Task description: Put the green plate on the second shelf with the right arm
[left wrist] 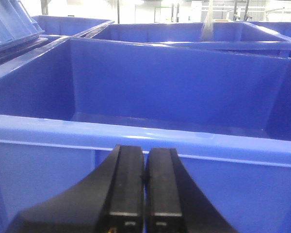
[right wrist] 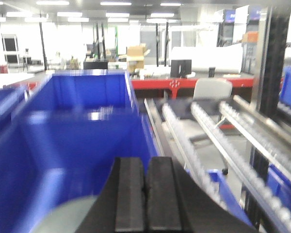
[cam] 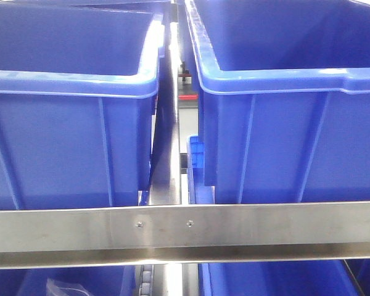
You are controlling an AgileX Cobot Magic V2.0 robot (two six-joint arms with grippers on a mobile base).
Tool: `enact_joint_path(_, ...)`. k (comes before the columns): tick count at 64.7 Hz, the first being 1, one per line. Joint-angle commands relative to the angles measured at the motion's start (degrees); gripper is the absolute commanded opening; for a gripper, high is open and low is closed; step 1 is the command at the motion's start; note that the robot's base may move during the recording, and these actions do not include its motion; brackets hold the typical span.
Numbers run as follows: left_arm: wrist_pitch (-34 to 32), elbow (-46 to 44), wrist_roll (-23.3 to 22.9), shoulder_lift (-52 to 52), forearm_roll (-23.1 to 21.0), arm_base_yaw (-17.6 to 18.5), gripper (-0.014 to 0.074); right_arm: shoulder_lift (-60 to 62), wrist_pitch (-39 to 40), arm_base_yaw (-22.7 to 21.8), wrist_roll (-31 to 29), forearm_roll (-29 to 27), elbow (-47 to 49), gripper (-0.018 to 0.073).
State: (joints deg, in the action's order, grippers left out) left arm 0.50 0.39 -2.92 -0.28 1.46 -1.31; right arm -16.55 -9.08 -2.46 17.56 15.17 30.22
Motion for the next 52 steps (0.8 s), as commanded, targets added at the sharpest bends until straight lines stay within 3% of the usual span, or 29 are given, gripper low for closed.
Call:
enact_joint_path(1,-4.8,2.4,-0.4,-1.0,-0.5,0.0,0.013,1.6,15.0,-1.1,-0.1,0.9,-7.6,0.0057)
enact_joint_path(10,-4.8,2.4,-0.4,-1.0,-0.5,0.0,0.013,5.7,29.3,-1.1,-0.1,-2.3,-21.8,0.0057)
enact_joint_path(19,-4.8,2.4,-0.4,-1.0,-0.5,0.0,0.013,9.7,34.5,-0.9,-0.1,-8.7,-31.0,0.0057)
enact_joint_path(24,-4.8,2.4,-0.4,-1.0,-0.5,0.0,0.013,10.4,29.7,-0.9,-0.1,-9.1,-30.1,0.0057)
enact_joint_path(46,-4.8,2.4,-0.4,-1.0,-0.5,0.0,0.013,10.4,27.2,-0.7,-1.5,-9.2,-30.8,0.0057)
enact_joint_path(52,-4.8,2.4,-0.4,-1.0,-0.5,0.0,0.013,10.4,24.3,0.1,-5.1,-11.4,-30.8,0.0057)
